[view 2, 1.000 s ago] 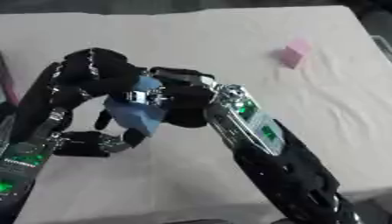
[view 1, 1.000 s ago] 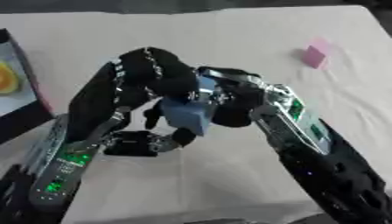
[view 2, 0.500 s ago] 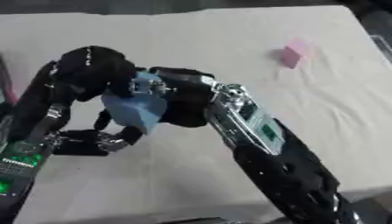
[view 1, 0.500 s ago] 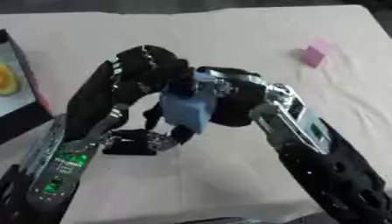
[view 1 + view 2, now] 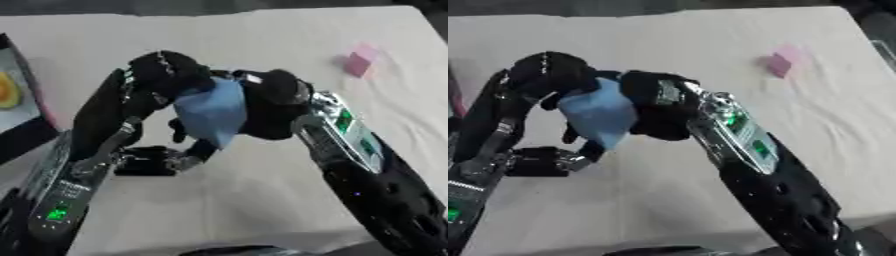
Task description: Pick up the objects with one hand, pass them to the other hand, and then place them into the box on the other side of the table.
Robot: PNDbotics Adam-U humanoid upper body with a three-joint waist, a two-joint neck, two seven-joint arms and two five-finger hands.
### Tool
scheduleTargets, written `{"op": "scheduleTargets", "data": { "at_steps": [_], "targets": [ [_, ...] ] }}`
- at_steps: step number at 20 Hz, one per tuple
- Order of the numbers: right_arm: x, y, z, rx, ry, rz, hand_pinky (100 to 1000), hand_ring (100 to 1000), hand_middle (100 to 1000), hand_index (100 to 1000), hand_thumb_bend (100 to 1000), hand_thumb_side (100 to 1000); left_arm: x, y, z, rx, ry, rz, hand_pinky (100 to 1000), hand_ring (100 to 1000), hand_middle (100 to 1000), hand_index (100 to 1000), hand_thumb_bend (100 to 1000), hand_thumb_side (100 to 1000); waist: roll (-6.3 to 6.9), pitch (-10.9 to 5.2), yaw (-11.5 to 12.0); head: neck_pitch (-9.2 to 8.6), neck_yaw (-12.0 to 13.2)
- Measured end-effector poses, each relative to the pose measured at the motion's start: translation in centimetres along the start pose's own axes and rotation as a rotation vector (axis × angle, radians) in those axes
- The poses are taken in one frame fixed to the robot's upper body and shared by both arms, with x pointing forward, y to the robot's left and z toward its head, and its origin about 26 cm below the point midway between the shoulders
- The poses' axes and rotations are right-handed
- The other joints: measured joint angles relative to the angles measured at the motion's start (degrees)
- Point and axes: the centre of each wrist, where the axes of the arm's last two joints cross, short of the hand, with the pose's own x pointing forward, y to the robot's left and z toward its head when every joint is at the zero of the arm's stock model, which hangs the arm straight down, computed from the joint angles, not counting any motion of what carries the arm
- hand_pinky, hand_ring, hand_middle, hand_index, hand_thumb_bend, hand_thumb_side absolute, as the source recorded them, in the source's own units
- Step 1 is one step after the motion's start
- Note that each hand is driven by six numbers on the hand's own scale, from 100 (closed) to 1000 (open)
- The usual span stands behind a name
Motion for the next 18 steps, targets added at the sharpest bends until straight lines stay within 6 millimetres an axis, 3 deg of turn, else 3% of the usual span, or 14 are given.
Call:
{"op": "scheduleTargets", "data": {
  "at_steps": [8, 13, 14, 18],
  "targets": [
    [0.0, -0.1, 0.2, -0.109, -0.041, -0.028, 993, 703, 868, 928, 704, 660, -0.2, 0.6, 0.5, 0.005, 0.019, -0.022, 718, 633, 437, 946, 177, 100, 0.12, 0.00, -0.09, 0.00, -0.01],
    [0.6, -0.6, 1.0, -0.303, -0.153, -0.040, 970, 698, 868, 921, 635, 710, -0.1, 1.4, 1.7, 0.012, 0.050, -0.051, 715, 628, 438, 939, 157, 100, 0.25, 0.00, -0.16, 0.00, -0.03],
    [0.9, -0.8, 1.3, -0.348, -0.182, -0.043, 967, 700, 866, 919, 628, 673, -0.2, 1.5, 2.2, 0.005, 0.061, -0.056, 714, 627, 438, 938, 154, 100, 0.24, 0.00, -0.16, 0.00, -0.09],
    [1.9, -1.2, 2.1, -0.480, -0.265, -0.076, 958, 704, 864, 917, 596, 668, -0.3, 1.9, 3.1, 0.001, 0.090, -0.085, 714, 624, 435, 934, 140, 100, 0.23, 0.00, -0.16, 0.00, -0.13]
  ]
}}
